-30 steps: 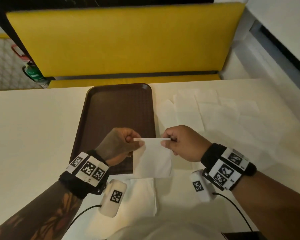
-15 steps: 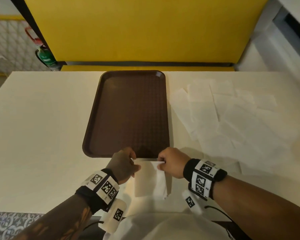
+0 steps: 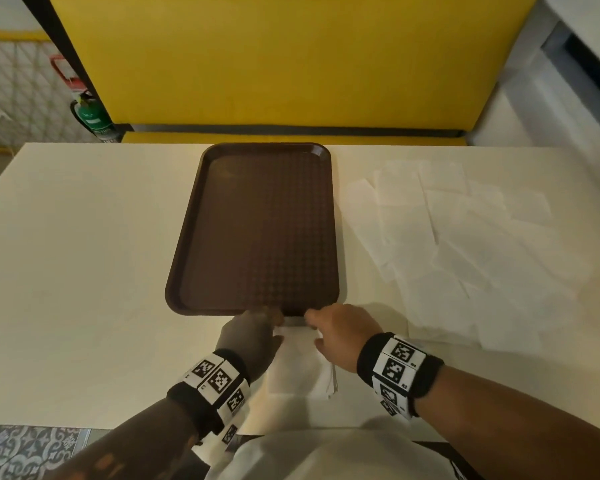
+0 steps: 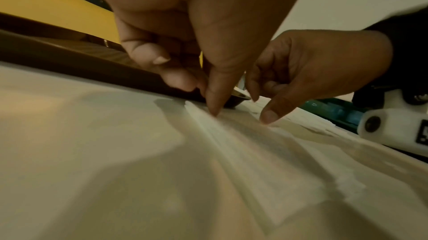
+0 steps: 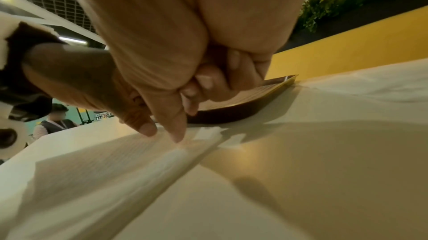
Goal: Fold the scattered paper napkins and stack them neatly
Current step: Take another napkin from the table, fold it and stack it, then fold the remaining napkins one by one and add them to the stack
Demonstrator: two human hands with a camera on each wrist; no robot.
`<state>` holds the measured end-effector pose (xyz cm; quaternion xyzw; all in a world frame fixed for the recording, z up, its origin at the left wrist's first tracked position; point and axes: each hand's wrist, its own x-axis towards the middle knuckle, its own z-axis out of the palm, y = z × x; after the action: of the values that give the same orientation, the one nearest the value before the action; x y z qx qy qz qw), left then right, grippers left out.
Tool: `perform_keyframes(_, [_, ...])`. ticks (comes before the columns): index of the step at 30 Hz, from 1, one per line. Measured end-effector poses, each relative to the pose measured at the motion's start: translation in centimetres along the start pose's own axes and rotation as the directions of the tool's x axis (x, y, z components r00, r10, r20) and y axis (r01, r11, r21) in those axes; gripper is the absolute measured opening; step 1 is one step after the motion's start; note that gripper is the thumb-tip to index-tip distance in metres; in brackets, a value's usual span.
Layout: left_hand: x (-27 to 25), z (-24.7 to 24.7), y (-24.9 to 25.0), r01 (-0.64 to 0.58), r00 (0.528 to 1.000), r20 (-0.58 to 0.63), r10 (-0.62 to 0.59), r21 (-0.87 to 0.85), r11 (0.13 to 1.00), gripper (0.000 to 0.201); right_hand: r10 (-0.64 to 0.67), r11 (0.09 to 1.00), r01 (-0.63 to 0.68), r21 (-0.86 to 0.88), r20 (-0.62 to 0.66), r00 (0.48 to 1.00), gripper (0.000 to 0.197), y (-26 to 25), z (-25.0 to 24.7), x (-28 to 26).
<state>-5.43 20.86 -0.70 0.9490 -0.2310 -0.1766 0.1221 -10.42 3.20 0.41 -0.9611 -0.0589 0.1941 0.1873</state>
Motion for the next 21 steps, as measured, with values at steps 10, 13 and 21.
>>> perform_keyframes(10, [2.0, -1.2, 1.2, -0.014, 0.996, 0.088, 0.017, -0.043, 0.999, 0.015, 0.120, 0.975, -0.119, 0.188, 0.008, 0.993, 0.023, 1.7, -1.2, -0.3])
perform_keyframes(13, [4.3, -2.3, 2.7, -0.057, 0.997, 0.037, 0.064, -0.163, 0.985, 0.011, 0.277, 0.948, -0.255, 0.188, -0.105, 0.955, 0.024, 4.5, -3.2, -0.2])
perform_keyframes(21, [11.3, -2.9, 8.9, -0.080, 0.993, 0.052, 0.108, -0.389, 0.918, 0.014, 0.636, 0.753, -0.655, -0.065, -0.181, 0.750, 0.047, 14.7, -7.4, -1.0])
